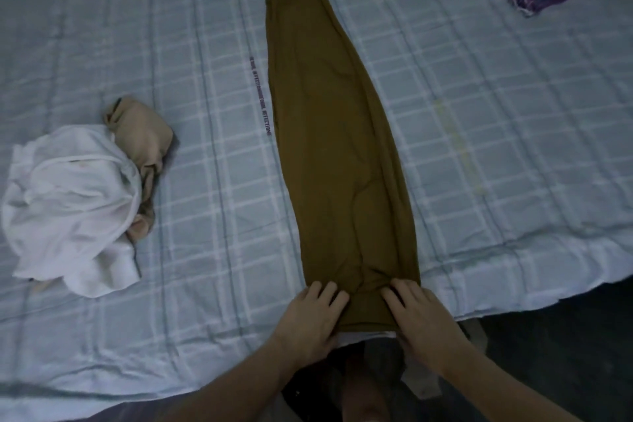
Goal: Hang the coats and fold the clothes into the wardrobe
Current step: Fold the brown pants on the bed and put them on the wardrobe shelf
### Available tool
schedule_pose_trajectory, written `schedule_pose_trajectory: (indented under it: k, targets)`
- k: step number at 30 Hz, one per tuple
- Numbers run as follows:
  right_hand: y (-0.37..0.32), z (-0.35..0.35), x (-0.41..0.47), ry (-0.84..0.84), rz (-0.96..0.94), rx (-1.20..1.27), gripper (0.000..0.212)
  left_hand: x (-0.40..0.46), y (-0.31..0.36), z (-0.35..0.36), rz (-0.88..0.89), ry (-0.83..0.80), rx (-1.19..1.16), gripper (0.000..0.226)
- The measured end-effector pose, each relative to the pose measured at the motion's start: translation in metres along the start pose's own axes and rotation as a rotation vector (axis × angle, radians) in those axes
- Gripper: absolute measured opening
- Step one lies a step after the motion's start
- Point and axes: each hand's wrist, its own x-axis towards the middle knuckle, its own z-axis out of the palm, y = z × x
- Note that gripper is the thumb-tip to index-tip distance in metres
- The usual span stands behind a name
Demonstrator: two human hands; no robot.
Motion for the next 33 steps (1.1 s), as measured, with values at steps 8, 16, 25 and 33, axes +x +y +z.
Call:
schedule_pose_trajectory:
  k: [8, 16, 25, 33]
  targets:
    - [-0.007, -0.025, 0.015, -0.074, 0.058, -0.052, 0.062, 0.012, 0.005, -0.022, -0.123, -0.048, -0.098, 0.068]
    - [-0.008, -0.076, 0.009, -0.663, 0.014, 0.232, 0.028, -0.004, -0.005, -0.053, -0.022, -0.519, -0.648, 0.03]
    - [0.026, -0.157, 0.067, -0.706, 0.027, 0.417, 0.02, 0.018, -0.056, -0.116, -0.17, -0.594, -1.07, 0.036]
    - [0.101, -0.267, 0.197, -0.395, 0.044, 0.643, 0.01, 0.106, -0.174, -0.242, -0.176, -0.403, -1.095, 0.033]
